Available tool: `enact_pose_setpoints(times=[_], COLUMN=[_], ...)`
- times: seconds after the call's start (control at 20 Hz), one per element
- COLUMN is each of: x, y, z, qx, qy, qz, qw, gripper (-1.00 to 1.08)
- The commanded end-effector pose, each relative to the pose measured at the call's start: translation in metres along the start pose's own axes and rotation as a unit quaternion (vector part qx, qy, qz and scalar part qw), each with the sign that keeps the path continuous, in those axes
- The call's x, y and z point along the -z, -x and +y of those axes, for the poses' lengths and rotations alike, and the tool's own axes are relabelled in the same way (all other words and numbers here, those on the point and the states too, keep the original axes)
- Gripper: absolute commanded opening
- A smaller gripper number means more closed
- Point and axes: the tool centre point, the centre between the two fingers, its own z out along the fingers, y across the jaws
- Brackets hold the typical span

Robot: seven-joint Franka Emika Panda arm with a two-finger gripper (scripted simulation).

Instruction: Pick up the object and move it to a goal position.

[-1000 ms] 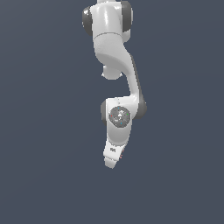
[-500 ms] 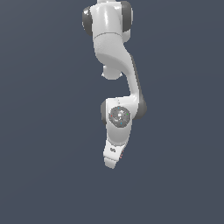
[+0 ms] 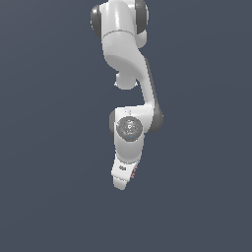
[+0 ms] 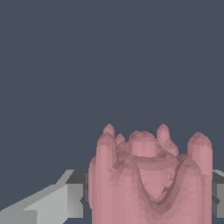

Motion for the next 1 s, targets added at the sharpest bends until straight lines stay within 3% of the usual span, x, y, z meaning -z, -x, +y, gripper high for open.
enact_pose_setpoints(times=[0.0, 0.6, 0.95], x=[0.014, 0.102, 0.133], y=[0.008, 0.060, 0.078], z=[0.008, 0.056, 0.075], qx=[0.000, 0.000, 0.000], qy=[0.001, 0.001, 0.001], qz=[0.000, 0.001, 0.000], qw=[1.0000, 1.0000, 1.0000], gripper=[-1.00, -1.00, -1.00])
